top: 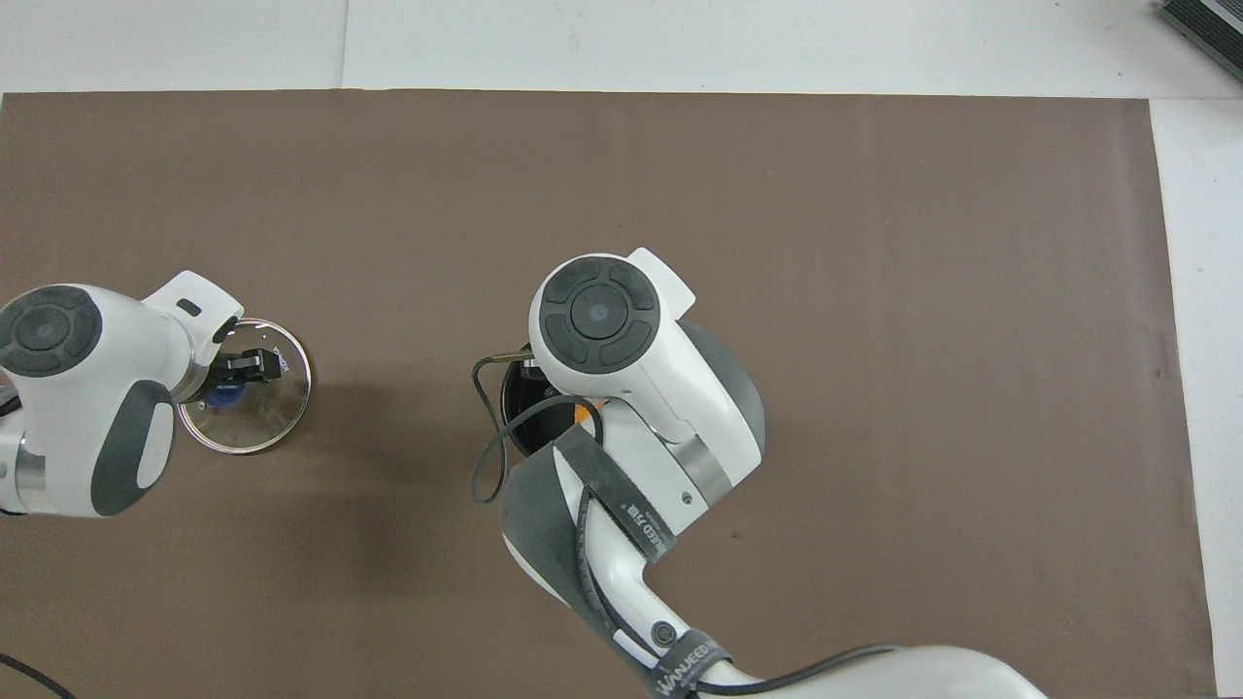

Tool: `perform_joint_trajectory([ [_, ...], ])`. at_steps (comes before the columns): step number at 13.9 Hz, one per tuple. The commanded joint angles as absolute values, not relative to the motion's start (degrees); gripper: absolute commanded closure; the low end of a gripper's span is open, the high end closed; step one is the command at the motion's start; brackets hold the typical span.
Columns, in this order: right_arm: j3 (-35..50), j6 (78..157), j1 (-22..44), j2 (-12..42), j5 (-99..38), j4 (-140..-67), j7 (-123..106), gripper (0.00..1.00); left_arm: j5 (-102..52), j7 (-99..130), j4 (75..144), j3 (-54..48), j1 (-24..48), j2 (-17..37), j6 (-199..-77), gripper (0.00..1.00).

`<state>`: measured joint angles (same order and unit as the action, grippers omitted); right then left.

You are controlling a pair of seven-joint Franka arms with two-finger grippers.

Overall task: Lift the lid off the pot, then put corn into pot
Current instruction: 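Set the lid down beside the pot while the right gripper carries corn over it, then lower the corn into the pot and open the right gripper while the left gripper withdraws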

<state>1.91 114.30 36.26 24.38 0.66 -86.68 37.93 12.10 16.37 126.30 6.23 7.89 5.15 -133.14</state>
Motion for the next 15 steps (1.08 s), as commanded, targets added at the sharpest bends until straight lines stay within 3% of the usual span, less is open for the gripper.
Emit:
perform_joint_trajectory([
  [1, 1.85, 116.53, 37.35, 27.24, 0.27, -85.07, 39.11, 1.0, 13.36, 15.82, 121.84, 5.89, 8.35, 7.2, -132.46, 0.0],
  [5, 1.85, 117.16, 37.71, 26.99, -0.35, -88.32, 39.2, 0.88, 10.91, 10.92, 117.7, 5.1, 8.35, 7.82, -132.19, 0.0],
  [8, 1.93, 118.99, 37.7, 26.71, -0.44, -91.31, 39.11, 0.81, 0.03, 1.09, 114.8, 5.18, 8.18, 7.82, -130.79, 0.0],
  [11, 1.93, 120.94, 37.71, 26.37, -0.44, -93.07, 39.02, 0.79, -3.78, -4.66, 106.82, 5.71, 7.47, 7.38, -118.44, 0.0],
  [15, 2.02, 123.12, 38.4, 28.21, -0.44, -93.69, 38.93, 0.6, -3.78, -4.66, 96.61, 5.8, 7.47, 7.03, -103.74, 0.0],
])
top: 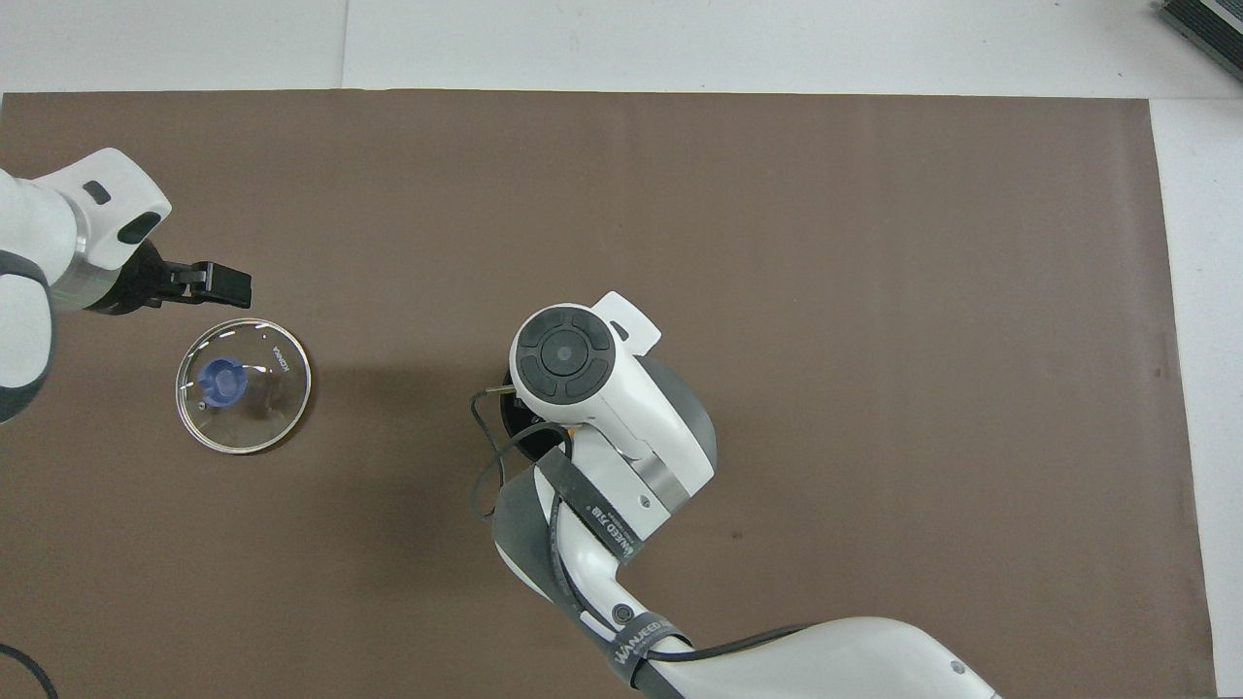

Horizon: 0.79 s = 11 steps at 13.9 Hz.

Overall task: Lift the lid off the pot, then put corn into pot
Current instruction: 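Lower the corn into the pot and open the right gripper while the left gripper withdraws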

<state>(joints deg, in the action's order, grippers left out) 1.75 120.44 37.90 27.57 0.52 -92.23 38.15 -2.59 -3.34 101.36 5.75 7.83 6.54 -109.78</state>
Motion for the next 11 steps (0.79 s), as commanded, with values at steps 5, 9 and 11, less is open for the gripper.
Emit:
perform_joint_trajectory([
  [5, 1.93, 122.43, 37.88, 28.3, 0.0, -93.17, 38.76, 0.07, -2.81, -7.03, 91.76, 6.42, 7.47, 3.17, -92.13, 0.0],
  [9, 1.32, 122.08, 36.57, 26.29, 0.53, -92.02, 38.85, 0.0, -0.7, -7.29, 85.09, 6.42, 7.47, 3.16, -83.77, 0.0],
  [11, 1.23, 121.73, 35.17, 24.01, 0.53, -92.02, 38.94, 0.0, -1.23, -6.95, 86.04, 6.24, 7.47, 1.85, -84.29, 0.0],
])
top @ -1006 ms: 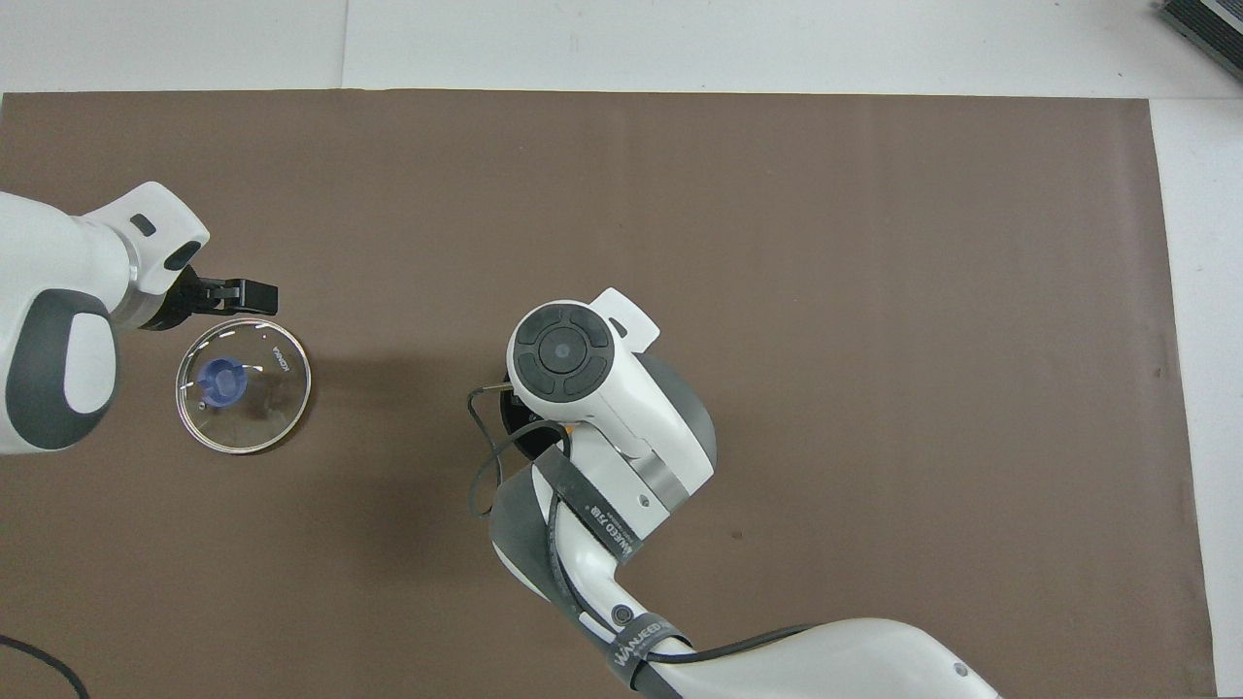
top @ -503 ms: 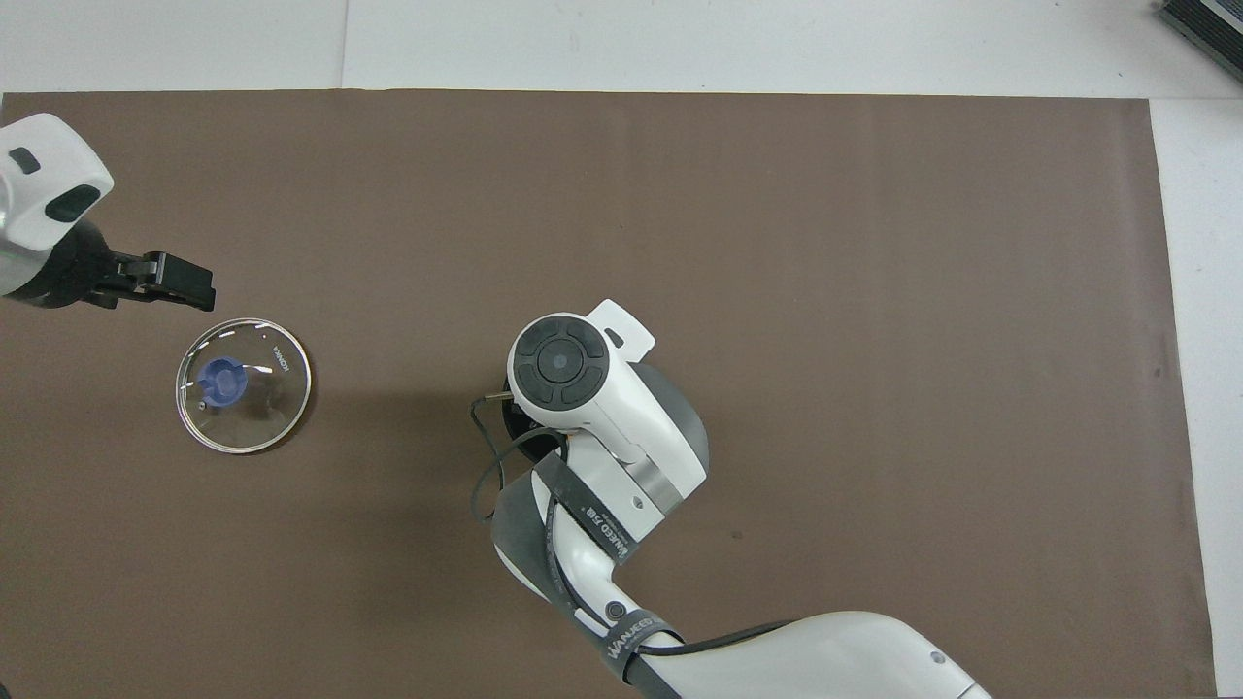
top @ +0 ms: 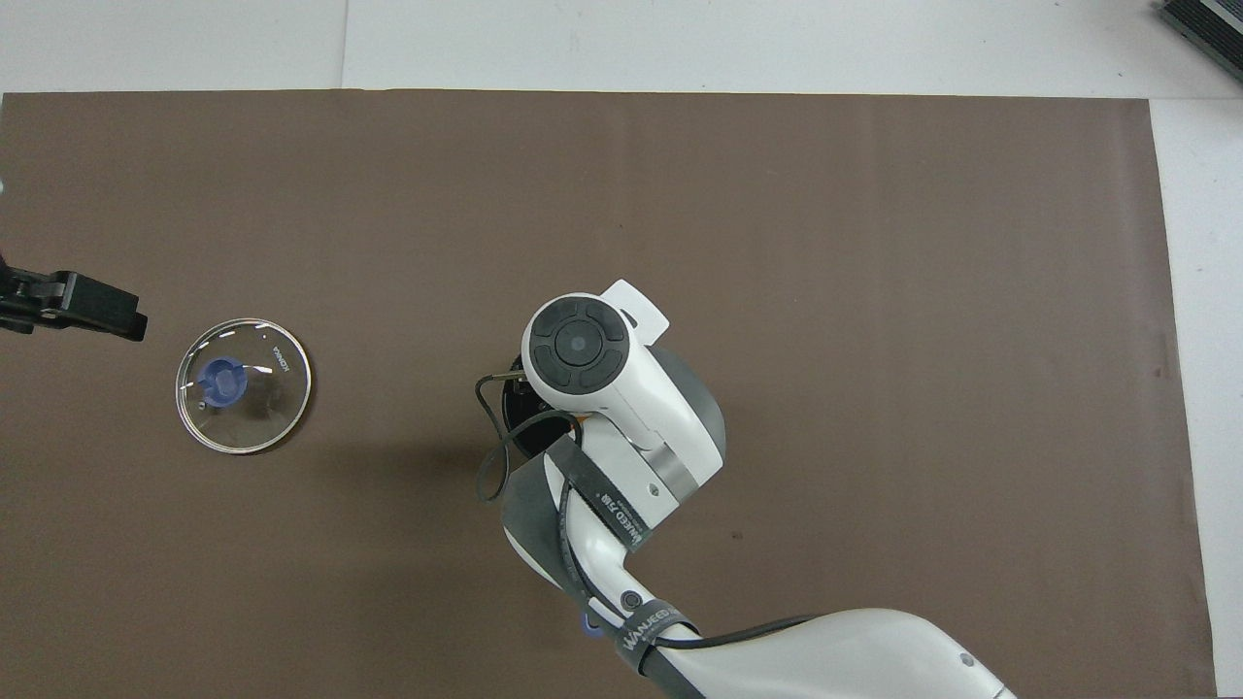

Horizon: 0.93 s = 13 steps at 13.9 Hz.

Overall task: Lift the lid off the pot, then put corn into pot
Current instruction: 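Lower the corn into the pot and open the right gripper while the left gripper withdraws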

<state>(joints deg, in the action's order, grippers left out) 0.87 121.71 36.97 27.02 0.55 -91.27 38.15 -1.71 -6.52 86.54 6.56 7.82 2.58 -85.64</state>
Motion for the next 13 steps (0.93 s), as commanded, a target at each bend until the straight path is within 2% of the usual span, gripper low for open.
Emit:
perform_joint_trajectory([
  [1, 1.23, 121.12, 33.68, 22.52, 0.53, -92.11, 38.94, 0.0, -1.23, -7.03, 86.31, 6.24, 7.38, 1.67, -84.29, 0.0],
  [13, 1.23, 101.01, 13.82, 3.53, 0.01, -91.32, 20.15, 0.0, -0.97, -7.03, 86.22, 6.24, 7.21, 1.67, -83.94, 0.0],
])
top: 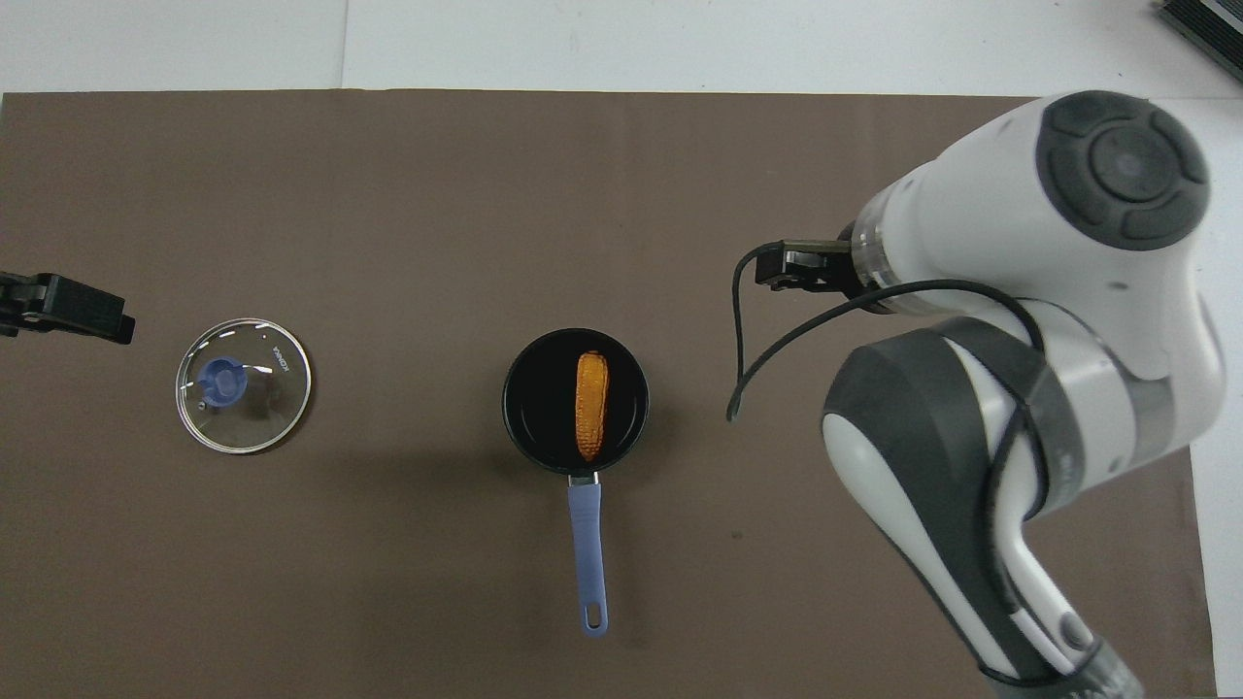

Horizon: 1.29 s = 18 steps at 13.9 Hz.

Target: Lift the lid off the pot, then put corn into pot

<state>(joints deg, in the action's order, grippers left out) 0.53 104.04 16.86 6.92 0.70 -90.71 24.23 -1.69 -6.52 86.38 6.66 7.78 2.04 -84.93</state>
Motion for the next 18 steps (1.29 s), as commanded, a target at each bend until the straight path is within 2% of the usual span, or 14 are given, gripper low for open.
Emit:
perform_joint_trajectory([
  [1, 1.23, 98.55, 11.54, 2.12, -0.26, -91.23, 16.91, 0.0, -0.97, -7.03, 86.22, 6.24, 7.12, 1.67, -84.02, 0.0],
  [4, 1.06, 94.23, 7.75, -0.96, -0.44, -90.79, 11.96, 0.0, -0.97, -7.03, 86.22, 6.24, 7.12, 1.67, -84.02, 0.0],
  [9, 1.05, 84.3, 1.86, -2.37, -0.18, -84.3, 8.09, 0.0, -0.97, -7.03, 86.22, 6.24, 7.12, 1.67, -84.02, 0.0],
  [11, 0.53, 83.06, 0.09, -3.86, -0.44, -83.41, 8.09, 0.0, -0.97, -7.03, 86.22, 6.24, 7.12, 1.67, -84.02, 0.0],
  [18, -2.99, 83.67, -0.53, -7.47, 0.09, -89.56, 0.97, 0.0, -0.97, -7.03, 86.22, 6.24, 7.12, 1.67, -84.02, 0.0],
])
